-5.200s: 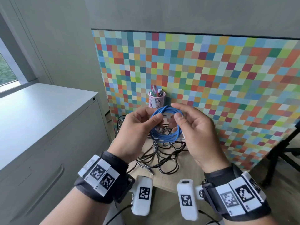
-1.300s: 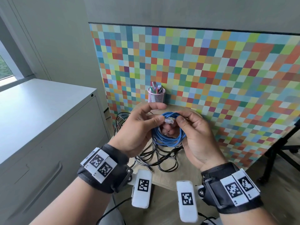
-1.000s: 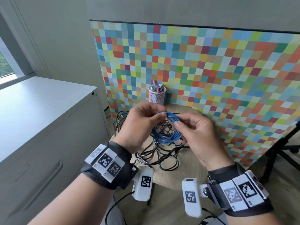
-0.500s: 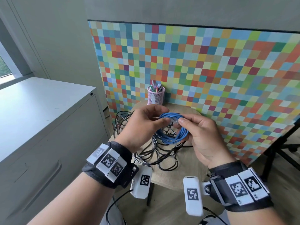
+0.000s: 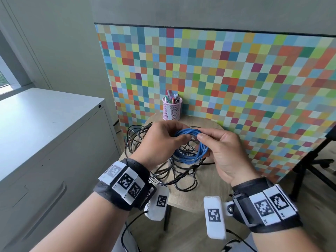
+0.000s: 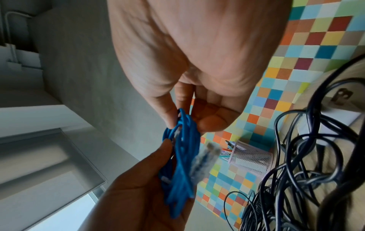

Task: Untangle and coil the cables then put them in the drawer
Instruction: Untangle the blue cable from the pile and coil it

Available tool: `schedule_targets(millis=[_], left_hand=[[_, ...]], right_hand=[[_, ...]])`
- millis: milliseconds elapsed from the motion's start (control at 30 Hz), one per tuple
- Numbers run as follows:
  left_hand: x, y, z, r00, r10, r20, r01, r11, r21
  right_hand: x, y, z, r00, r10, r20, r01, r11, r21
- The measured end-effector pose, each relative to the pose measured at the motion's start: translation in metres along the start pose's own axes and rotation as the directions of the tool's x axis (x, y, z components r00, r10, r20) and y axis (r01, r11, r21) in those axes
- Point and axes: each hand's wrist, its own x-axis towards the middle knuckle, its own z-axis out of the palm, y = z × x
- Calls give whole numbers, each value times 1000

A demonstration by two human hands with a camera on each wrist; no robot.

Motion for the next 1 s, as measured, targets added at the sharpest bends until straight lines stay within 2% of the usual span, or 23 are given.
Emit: schedule_targets(millis=[133,200,333,500,667,900,1000], left_hand=[[1,-1,1,998,-49,28,54,974,-220],[1,-2,0,996,-67,58,80,957,-279],[2,-7,-4,985,-120,125,149,956,-253],[-1,-8,-7,976,-140,168,175,959,-221],[-3,-6,-13,944,-128,303,203,951,-233],[-7,-5,-7,960,-125,250,227,870,-438],[-6,-5,-5,970,-128,209,212,864,-456]], right_hand=[[-4,-5,3,994,96,45,-102,985,137],[-6,-8,2,989,123,86,-135,979,152],[-8,-7,0,981,146,129,-161,980,116],[-12,-7,-5,962,184,202,-208,972,107],[-14,-6,-5,960,184,212,-196,980,36],[-13,-9,2,983,104,154,-102,994,-25],[-13,-10,2,985,90,144,-86,996,-35]])
